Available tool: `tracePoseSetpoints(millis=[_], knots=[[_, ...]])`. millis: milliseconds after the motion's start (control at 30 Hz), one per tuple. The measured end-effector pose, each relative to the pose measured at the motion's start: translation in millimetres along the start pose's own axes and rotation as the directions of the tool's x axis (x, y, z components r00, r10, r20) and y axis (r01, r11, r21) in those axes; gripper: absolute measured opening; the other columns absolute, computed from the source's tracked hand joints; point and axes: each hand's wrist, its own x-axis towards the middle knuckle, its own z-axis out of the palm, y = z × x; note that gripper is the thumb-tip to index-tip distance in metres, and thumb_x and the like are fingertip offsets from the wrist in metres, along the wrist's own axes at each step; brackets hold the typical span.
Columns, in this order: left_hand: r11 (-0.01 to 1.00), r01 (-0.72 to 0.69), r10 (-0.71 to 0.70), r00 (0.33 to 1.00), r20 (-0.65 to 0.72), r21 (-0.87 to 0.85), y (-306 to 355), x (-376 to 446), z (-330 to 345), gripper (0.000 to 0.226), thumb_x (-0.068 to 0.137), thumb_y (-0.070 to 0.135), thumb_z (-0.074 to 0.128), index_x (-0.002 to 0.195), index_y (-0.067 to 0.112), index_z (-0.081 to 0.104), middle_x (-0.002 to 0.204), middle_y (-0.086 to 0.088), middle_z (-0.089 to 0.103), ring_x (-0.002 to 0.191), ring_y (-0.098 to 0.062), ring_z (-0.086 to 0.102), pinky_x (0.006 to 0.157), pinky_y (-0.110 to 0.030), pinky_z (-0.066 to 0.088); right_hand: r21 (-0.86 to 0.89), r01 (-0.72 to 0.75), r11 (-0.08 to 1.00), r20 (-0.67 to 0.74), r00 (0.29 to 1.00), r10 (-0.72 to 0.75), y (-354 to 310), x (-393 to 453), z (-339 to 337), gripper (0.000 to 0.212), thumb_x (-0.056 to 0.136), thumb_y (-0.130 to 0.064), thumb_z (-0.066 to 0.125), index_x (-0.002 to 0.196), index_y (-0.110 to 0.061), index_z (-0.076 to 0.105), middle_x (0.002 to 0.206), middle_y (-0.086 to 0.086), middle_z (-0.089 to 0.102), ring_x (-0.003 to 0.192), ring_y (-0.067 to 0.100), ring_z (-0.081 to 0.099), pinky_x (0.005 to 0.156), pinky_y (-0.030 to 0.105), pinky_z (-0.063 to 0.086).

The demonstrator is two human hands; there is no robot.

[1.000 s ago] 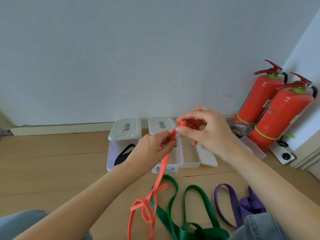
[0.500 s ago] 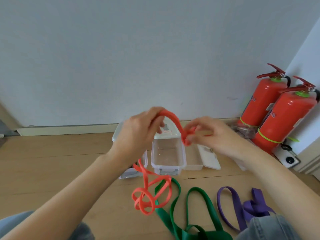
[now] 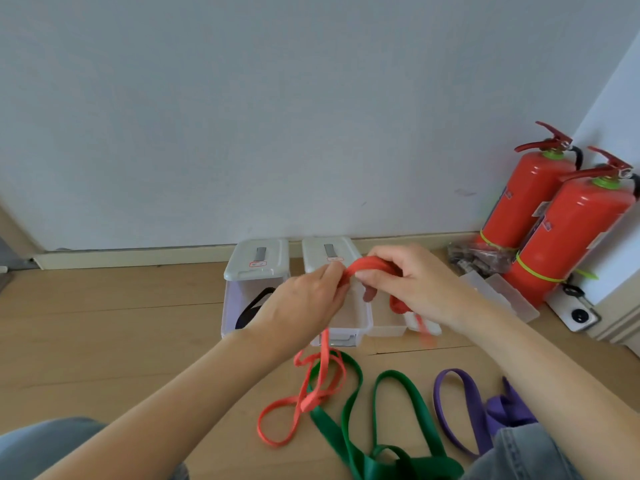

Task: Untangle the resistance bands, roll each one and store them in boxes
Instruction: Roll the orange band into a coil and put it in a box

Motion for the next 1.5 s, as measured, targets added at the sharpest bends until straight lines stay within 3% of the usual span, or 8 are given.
tracePoseSetpoints(millis=[267,400,500,733,933,1167,1367,1500], knots=[[0.971,0.231,-0.219,0.963,0.16,-0.059,-7.2,-0.9,5.2,0.03,0.099,0.029,0.036,0.108,0.003,0.05,0.088,-0.014,0.066,0.081,-0.034,0.061,0.075,-0.043,0.045,0.321,0.077,0.944,-0.19,0.982,-0.016,-1.1,0.3,-1.4,0.011,0.089,-0.023,0.056,0.091,-0.016,0.065,0.086,-0.004,0.072,0.082,0.014,0.067,0.061,0.028,0.049],[0.947,0.118,-0.191,0.955,-0.229,-0.299,-6.4,7.8,-32.7,0.033,0.098,0.029,0.036,0.109,0.004,0.054,0.087,-0.008,0.07,0.076,-0.024,0.066,0.069,-0.038,0.049,0.562,0.243,0.791,-0.272,0.957,-0.101,-7.0,0.9,-11.9,0.026,0.085,-0.035,0.055,0.094,-0.011,0.063,0.101,0.005,0.072,0.095,0.022,0.069,0.07,0.03,0.054],[0.894,0.047,-0.245,0.884,-0.398,-0.446,-8.5,12.0,-54.5,0.021,0.098,0.025,0.034,0.103,0.013,0.05,0.078,0.004,0.065,0.065,-0.003,0.059,0.061,-0.023,0.048,0.513,0.186,0.838,-0.198,0.976,-0.095,-8.3,1.7,-14.9,0.025,0.088,-0.036,0.053,0.098,-0.015,0.063,0.103,0.001,0.072,0.086,0.018,0.071,0.05,0.016,0.048],[0.918,0.118,-0.139,0.99,-0.028,-0.379,-10.4,-2.8,-36.8,0.02,0.099,0.016,0.037,0.103,0.004,0.052,0.079,0.013,0.04,0.071,0.002,0.042,0.066,-0.017,0.032,0.281,-0.071,0.957,-0.022,0.997,0.08,5.3,3.3,-1.8,0.029,0.077,-0.012,0.073,0.101,-0.025,0.063,0.087,0.013,0.067,0.074,0.04,0.062,0.073,0.053,0.053],[0.898,0.121,-0.087,0.991,0.099,-0.423,-8.0,-9.8,-30.2,0.012,0.098,0.023,0.037,0.095,0.015,0.046,0.076,0.013,0.042,0.07,0.004,0.042,0.067,-0.011,0.035,0.386,0.066,0.92,-0.081,0.996,-0.038,-0.8,-0.7,-0.6,0.015,0.081,-0.008,0.067,0.093,-0.018,0.066,0.074,-0.007,0.07,0.066,-0.001,0.061,0.062,0.015,0.048],[0.812,0.368,-0.13,0.87,0.475,-0.453,-17.4,-9.7,-32.1,0.019,0.098,0.022,0.04,0.082,0.026,0.05,0.071,0.015,0.052,0.069,-0.006,0.051,0.074,-0.027,0.045,0.473,0.103,0.875,-0.193,0.981,-0.011,0.7,-3.1,-6.0,0.015,0.083,-0.002,0.062,0.092,-0.014,0.066,0.074,-0.001,0.072,0.061,-0.001,0.06,0.059,0.012,0.046],[0.858,0.0,-0.124,0.97,-0.207,-0.513,-11.6,3.5,-81.3,0.02,0.094,0.021,0.037,0.1,0.026,0.056,0.07,0.018,0.055,0.064,0.0,0.054,0.061,-0.008,0.04,0.485,-0.01,0.874,0.093,0.995,-0.041,1.7,-1.7,-9.6,0.019,0.077,-0.012,0.073,0.089,-0.021,0.062,0.08,0.011,0.07,0.063,0.034,0.051,0.056,0.046,0.04],[0.942,-0.006,-0.009,0.999,-0.042,-0.335,0.2,1.1,-63.5,0.021,0.098,0.021,0.037,0.107,0.01,0.053,0.074,0.02,0.045,0.069,0.006,0.048,0.066,-0.01,0.037,0.576,-0.015,0.817,0.163,0.982,-0.097,-0.5,1.4,-2.6,0.04,0.068,-0.013,0.078,0.1,-0.019,0.056,0.084,0.008,0.07,0.074,0.02,0.065,0.071,0.025,0.05]])
